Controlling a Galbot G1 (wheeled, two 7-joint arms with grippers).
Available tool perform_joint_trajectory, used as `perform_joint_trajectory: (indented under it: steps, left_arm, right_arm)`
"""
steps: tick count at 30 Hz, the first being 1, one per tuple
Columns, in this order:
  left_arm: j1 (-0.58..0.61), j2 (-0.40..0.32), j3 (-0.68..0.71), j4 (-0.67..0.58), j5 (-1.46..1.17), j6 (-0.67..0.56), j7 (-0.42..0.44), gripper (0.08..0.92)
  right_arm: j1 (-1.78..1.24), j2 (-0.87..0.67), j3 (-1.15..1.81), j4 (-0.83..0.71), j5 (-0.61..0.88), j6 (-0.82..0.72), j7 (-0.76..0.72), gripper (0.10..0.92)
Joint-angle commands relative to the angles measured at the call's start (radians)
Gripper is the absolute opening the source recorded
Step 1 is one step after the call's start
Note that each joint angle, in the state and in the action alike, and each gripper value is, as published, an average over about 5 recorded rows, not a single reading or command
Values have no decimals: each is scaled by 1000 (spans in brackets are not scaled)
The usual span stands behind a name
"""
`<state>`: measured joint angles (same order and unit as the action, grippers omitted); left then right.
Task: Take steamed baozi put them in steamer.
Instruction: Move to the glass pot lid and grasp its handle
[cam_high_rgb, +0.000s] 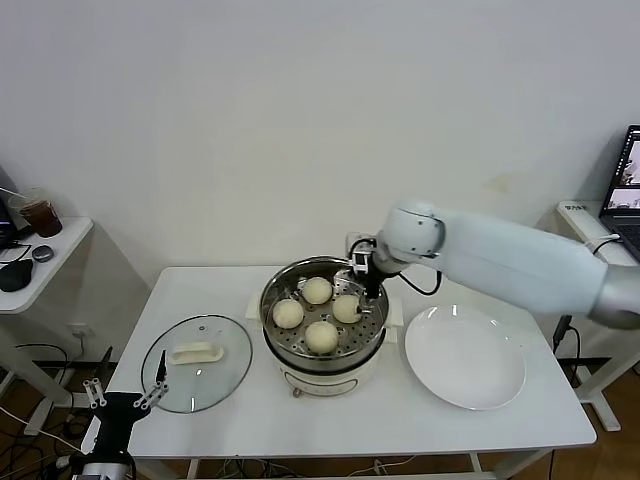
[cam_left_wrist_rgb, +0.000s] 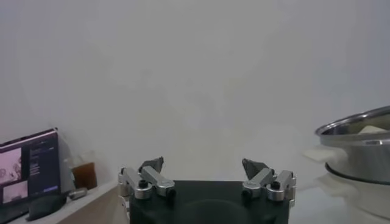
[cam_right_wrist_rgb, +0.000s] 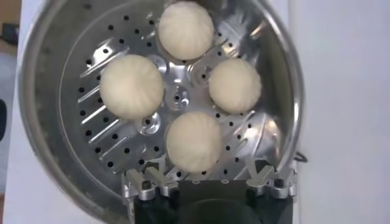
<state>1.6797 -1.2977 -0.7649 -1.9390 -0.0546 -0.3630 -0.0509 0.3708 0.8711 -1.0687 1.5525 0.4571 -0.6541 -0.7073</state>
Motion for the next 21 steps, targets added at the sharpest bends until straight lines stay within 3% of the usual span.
perform_joint_trajectory:
  steps: [1, 7, 15, 21]
  left_arm:
    - [7, -3, -18, 1, 6, 1, 1, 823]
    - [14, -4, -38, 1, 5, 2, 1, 823]
    - [15, -12, -21, 12, 9, -2, -1, 823]
    - [11, -15, -15, 26, 11, 2, -10, 823]
  right_arm:
    - [-615, -382, 533, 326, 59, 286, 429, 823]
    - [-1301, -370, 1153, 380, -134, 488, 499, 823]
    - [-1762, 54, 1633, 308, -445, 929, 482, 823]
    - [-1845, 368, 1841, 322, -528, 1119, 434, 823]
